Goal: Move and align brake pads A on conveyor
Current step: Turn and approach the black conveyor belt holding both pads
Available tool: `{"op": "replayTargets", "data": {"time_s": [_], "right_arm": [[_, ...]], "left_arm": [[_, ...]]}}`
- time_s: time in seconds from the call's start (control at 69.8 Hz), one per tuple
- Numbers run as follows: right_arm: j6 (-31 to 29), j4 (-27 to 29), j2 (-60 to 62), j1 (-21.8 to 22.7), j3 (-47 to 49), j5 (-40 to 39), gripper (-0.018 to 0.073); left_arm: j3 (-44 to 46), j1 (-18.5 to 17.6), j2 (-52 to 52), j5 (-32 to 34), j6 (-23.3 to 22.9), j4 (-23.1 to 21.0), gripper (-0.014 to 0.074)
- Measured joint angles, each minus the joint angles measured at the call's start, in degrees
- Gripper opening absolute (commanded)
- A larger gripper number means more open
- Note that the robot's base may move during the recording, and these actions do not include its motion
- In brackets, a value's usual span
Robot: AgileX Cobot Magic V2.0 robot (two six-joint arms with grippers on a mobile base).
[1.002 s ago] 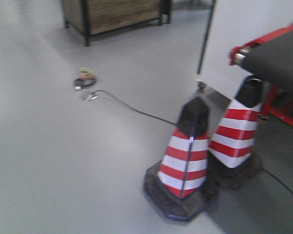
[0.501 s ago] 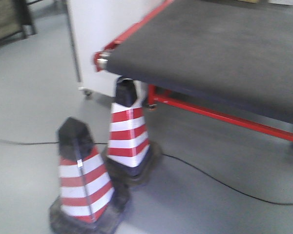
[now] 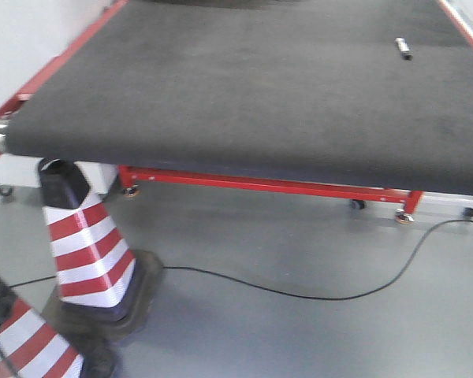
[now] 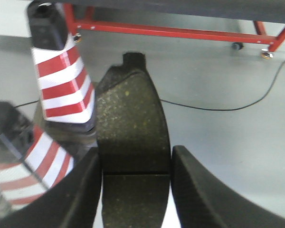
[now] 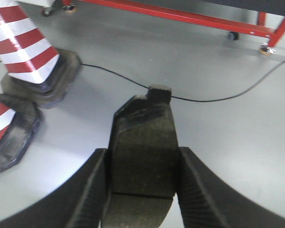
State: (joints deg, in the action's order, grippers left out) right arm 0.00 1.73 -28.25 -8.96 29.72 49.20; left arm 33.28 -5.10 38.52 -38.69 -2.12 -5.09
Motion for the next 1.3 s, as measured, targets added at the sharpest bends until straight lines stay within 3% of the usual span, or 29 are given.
{"op": "replayTargets", "data": {"time_s": [1.303], "right_arm": [[0.0,0.1,0.0,0.0,0.0,0.0,-0.0002]], "left_arm": [[0.0,0.0,0.0,-0.1,0.0,0.0,-0.0006]]}}
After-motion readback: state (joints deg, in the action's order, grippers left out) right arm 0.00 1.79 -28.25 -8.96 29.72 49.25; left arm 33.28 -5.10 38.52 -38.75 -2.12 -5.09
